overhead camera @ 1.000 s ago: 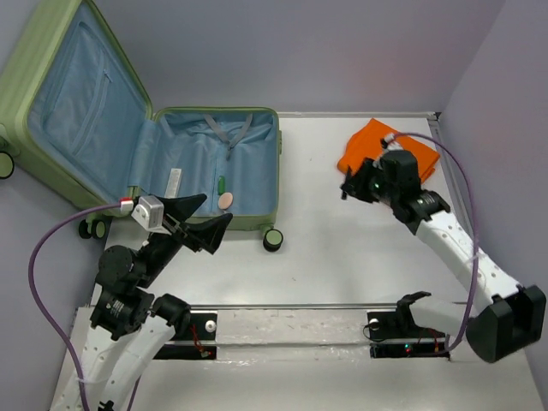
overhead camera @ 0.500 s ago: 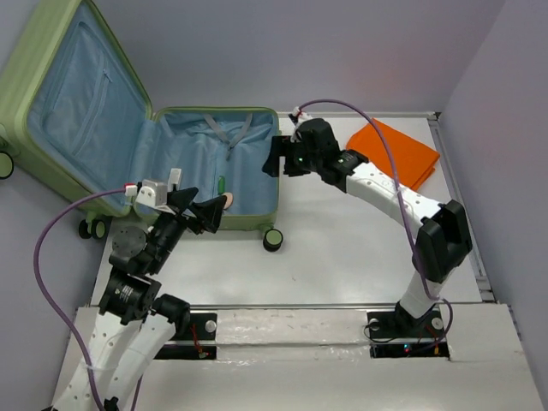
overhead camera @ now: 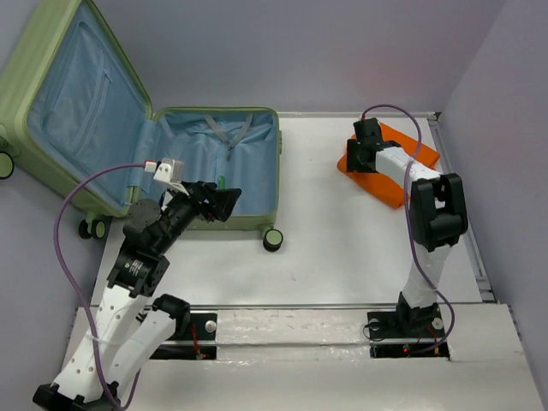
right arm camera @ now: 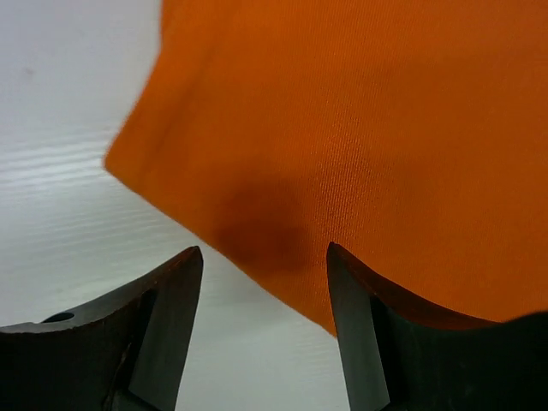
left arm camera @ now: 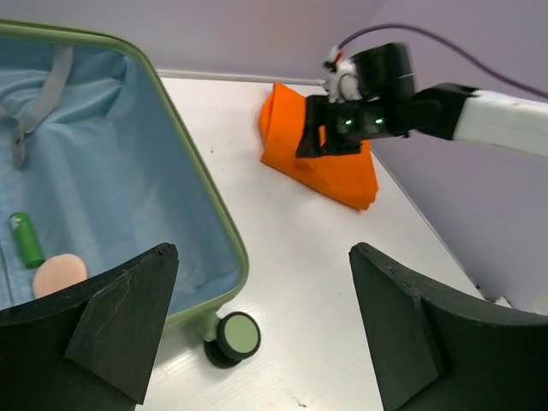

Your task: Pack the luggage

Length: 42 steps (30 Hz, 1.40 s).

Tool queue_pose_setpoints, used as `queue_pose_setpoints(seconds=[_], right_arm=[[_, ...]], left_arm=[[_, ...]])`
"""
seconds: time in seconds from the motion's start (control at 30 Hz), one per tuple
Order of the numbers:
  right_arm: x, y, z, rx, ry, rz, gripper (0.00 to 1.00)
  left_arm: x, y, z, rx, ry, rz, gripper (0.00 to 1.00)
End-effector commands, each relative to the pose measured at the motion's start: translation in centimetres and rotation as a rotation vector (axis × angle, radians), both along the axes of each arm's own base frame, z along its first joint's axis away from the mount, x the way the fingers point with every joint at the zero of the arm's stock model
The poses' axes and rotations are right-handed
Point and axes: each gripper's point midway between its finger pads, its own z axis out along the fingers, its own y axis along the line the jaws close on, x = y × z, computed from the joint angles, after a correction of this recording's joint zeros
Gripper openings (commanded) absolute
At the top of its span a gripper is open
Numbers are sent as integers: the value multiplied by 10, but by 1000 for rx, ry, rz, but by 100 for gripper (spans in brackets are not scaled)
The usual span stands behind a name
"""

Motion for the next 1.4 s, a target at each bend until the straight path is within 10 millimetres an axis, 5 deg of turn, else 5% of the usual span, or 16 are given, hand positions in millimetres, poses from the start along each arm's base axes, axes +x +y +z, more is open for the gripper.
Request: queue_pose_setpoints(seconds=[0.0, 0.07, 0.2, 0.3, 0.47, 0.53, 0.6, 0.67, 0.7, 0.8, 0.9, 0.93, 1.13, 1.2, 1.37], right_arm=[[-11, -12, -50, -96, 169, 58, 65], [-14, -13, -67, -101, 206, 53, 59], [-29, -6, -97, -44, 264, 38, 20], [-49, 3, -108, 39, 287, 28, 14], [-82, 37, -79, 275, 207, 60, 14], [-93, 57, -70, 365, 179, 103, 22], [-106, 58, -65, 386, 167, 91, 47], [-108, 54, -55, 378, 135, 77, 61], [-110, 51, -43, 376, 104, 76, 75], [-111, 47, -7, 419, 14, 84, 89], [-115, 35, 17, 448, -57, 54, 94], [-116, 22, 39, 458, -124, 30, 94], [-135, -41, 84, 400, -337, -143, 94], [-142, -49, 99, 407, -394, -163, 94], [-151, -45, 102, 447, -420, -157, 94]], left_arm=[[-3, -21, 39, -94, -51, -105, 92], [3, -28, 38, -96, -26, -121, 92], [6, -54, 38, -89, 4, -177, 91], [16, -67, 32, -73, 35, -160, 91], [33, -99, 0, -19, 133, -132, 91], [36, -110, -10, -6, 166, -131, 91], [39, -129, -25, 28, 210, -130, 91], [45, -136, -32, 48, 229, -89, 90], [45, -149, -39, 72, 252, -100, 90], [55, -165, -49, 105, 277, -79, 90], [66, -177, -57, 114, 300, -53, 90], [72, -177, -59, 121, 300, -24, 90], [98, -220, -99, 167, 401, -12, 90], [108, -234, -124, 203, 446, 4, 90], [126, -264, -161, 167, 533, 58, 92]])
